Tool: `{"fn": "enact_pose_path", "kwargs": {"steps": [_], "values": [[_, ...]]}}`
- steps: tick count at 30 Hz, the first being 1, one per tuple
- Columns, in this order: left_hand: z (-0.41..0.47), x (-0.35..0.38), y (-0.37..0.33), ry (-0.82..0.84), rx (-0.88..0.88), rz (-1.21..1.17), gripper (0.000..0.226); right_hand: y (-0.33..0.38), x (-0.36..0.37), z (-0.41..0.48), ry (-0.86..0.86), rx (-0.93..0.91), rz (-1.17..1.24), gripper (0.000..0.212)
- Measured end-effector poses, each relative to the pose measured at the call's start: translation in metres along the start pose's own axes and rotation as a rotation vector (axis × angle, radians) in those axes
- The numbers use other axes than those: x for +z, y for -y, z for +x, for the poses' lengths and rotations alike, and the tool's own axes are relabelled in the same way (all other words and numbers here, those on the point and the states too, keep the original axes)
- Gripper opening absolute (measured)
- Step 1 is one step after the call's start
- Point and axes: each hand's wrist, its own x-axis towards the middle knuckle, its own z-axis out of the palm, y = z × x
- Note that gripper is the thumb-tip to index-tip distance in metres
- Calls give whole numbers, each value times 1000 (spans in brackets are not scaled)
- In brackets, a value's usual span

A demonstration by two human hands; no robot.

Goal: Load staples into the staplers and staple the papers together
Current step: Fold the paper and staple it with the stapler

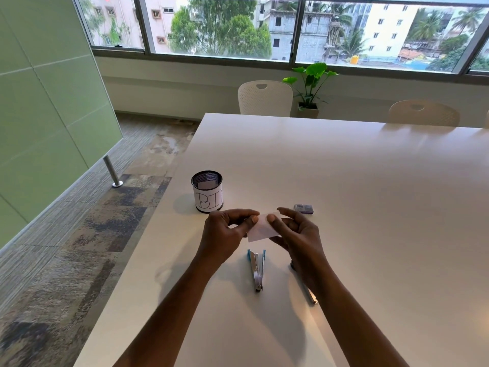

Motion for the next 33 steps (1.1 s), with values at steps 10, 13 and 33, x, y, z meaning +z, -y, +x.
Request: {"fn": "enact_pose_path", "kwargs": {"steps": [10, 13, 33], "values": [[2, 2, 1, -17, 32, -5, 15, -15, 16, -13, 16, 69, 53, 49], [2, 2, -1, -25, 27, -29, 15, -15, 17, -14, -1, 74, 86, 35], [-26, 2, -17, 102, -258, -480, 43, -1, 9, -10, -2, 104, 146, 47]]}}
